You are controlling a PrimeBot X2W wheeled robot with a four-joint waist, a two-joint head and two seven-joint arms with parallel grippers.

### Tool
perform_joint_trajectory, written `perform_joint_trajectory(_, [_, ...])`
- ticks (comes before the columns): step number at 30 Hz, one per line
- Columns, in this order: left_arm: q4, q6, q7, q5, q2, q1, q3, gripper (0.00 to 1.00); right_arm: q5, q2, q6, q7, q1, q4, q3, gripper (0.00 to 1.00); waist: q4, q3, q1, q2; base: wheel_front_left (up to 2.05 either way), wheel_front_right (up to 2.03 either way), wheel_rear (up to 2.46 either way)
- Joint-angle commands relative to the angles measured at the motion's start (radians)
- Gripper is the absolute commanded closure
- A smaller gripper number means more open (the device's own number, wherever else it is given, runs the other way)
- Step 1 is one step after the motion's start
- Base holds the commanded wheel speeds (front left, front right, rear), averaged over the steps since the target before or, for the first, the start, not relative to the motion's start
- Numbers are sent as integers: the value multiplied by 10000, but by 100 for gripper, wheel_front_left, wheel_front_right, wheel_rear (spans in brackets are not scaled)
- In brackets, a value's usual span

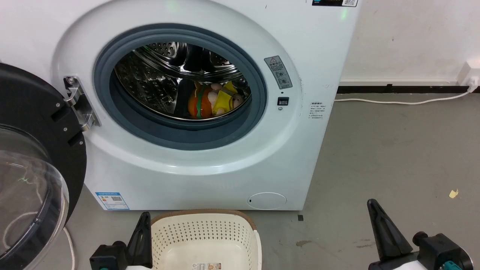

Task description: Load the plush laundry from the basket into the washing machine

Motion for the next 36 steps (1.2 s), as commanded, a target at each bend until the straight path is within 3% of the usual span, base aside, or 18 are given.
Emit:
perform_joint_trajectory(1, [-62,-46,27,67,-59,-100,42,100,-87,31,-1,35,-105,-22,-17,100,2,1,0,0,0,0,0])
perform_joint_trajectory(36, [-365,-333,742,860,-319,-332,439,100,-458,95,-4,753,-370,-72,-149,100,105,34,0,0,0,0,0])
